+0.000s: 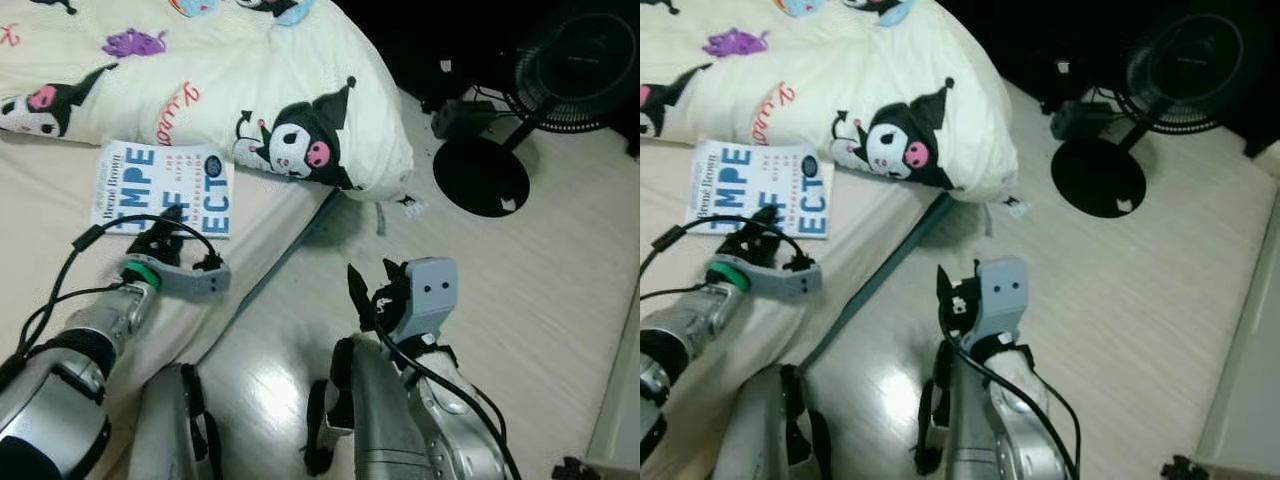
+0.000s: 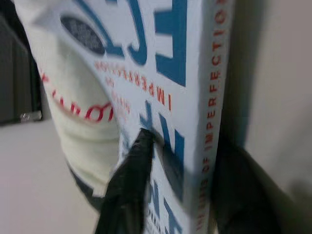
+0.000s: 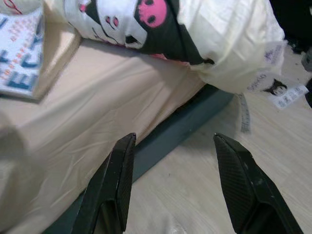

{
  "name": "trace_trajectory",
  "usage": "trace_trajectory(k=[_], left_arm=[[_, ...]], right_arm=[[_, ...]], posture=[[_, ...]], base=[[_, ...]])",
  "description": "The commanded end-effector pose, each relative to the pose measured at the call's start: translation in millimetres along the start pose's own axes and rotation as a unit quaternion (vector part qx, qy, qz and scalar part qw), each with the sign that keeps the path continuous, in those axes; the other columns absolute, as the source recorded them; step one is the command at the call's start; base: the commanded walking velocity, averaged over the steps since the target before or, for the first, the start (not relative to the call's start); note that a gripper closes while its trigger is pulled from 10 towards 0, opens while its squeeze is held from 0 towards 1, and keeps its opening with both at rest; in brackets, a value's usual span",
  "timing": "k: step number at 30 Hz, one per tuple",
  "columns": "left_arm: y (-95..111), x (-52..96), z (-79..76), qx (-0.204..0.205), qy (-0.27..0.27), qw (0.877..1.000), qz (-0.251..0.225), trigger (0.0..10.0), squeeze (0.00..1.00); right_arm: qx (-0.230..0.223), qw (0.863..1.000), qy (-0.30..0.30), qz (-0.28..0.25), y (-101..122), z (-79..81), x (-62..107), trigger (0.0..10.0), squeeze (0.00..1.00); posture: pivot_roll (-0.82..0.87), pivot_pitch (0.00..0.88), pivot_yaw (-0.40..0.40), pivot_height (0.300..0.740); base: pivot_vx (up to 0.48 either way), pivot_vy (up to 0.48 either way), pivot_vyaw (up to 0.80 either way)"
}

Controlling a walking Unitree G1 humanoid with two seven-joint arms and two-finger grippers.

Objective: Clean up the room

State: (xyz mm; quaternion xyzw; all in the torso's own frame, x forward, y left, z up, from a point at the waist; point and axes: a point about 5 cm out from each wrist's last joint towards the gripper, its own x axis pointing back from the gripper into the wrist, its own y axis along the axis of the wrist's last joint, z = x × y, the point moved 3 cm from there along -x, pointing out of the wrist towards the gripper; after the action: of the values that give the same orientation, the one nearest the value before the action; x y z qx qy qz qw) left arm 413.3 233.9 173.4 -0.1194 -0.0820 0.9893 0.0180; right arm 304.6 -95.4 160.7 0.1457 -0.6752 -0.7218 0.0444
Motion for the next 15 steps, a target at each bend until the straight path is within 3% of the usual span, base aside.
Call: trace_trajectory(k=[1,4,5,6,15], left_arm=[[-19,0.6,3.7,-0.008,-0.001,0.999,0.034,4.4,0.0],[-26,-2.0,10.3,-0.017,0.006,0.999,0.043,4.3,0.0],[-29,-2.7,13.0,-0.022,0.009,0.999,0.047,3.0,0.0],[-33,-3.6,16.4,-0.026,0.013,0.998,0.05,0.0,0.0],[-32,-10.4,33.5,-0.02,0.044,0.999,0.023,0.0,0.0]], right_arm=[[-0.005,1.0,-0.005,0.018,-6,-0.1,7.1,10.0,0.0],[-0.006,1.0,-0.006,0.023,-5,0.9,9.9,10.0,0.0],[-0.007,1.0,-0.006,0.025,-4,1.2,10.9,10.0,0.0],[-0.007,1.0,-0.006,0.028,-4,1.9,11.7,10.0,0.0],[-0.008,0.999,-0.009,0.031,-4,0.7,8.5,10.0,0.0]], posture=[[-0.21,0.496,-0.062,0.596],[-0.21,0.498,-0.063,0.596],[-0.22,0.498,-0.065,0.596],[-0.22,0.498,-0.065,0.596],[-0.19,0.479,-0.054,0.596]], base=[[0.0,0.0,0.0],[0.0,0.0,0.0],[0.0,0.0,0.0],[0.0,0.0,0.0],[0.0,0.0,0.0]])
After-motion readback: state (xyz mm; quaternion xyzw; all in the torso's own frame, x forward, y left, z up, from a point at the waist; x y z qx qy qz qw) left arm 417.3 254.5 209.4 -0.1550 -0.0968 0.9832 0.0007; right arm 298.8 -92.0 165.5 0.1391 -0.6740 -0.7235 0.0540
